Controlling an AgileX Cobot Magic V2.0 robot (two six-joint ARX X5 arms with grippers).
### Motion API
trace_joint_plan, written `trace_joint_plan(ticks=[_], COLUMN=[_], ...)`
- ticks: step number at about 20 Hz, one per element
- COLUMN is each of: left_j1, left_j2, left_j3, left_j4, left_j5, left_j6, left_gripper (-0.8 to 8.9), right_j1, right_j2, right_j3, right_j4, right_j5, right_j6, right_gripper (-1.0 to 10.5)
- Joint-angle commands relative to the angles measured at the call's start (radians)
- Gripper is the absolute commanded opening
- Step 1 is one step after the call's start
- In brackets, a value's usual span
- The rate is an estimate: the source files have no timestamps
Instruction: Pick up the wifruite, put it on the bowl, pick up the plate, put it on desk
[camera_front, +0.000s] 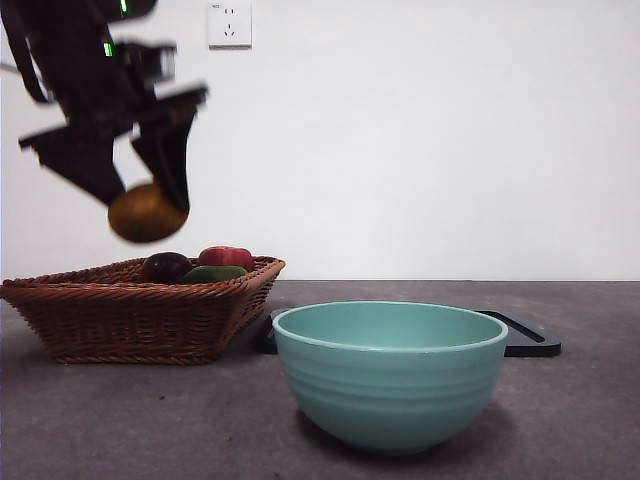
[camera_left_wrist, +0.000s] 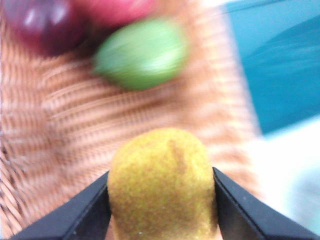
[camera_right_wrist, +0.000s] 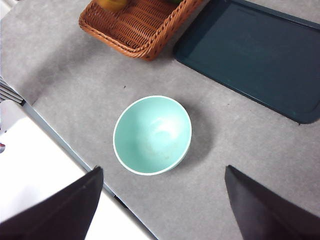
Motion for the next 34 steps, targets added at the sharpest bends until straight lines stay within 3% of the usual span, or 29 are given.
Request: trace_joint_plan(ticks=[1, 7, 18, 24, 34], left_j1=[-0.043, -0.222, -0.485, -0.557, -0.579], left_j2=[-0.067, -0.167, -0.009, 0.130, 0.290], left_j3=[0.020, 0.020, 0.020, 0.020, 0.020], left_j4=[-0.041, -0.103, -0.035, 0.041, 0.108], left_j5=[0.028, 0.053, 0.053, 0.052, 0.043], left_j6=[0.021, 0.035, 0.054, 0.060, 0.079], left_gripper=[2.13, 2.13, 2.13, 2.13, 2.16], right_j1=[0.006, 0.006, 0.006, 0.006, 0.006], right_j2=[0.007, 0.007, 0.007, 0.007, 0.007], right_j3=[0.019, 0.019, 0.019, 0.019, 0.019], right_j4=[0.010, 0.010, 0.010, 0.010, 0.011], right_j5=[0.004, 0.004, 0.004, 0.004, 0.005], right_j6=[0.007, 0.007, 0.007, 0.007, 0.007], right_gripper=[3.9, 3.9, 3.9, 3.9, 3.9])
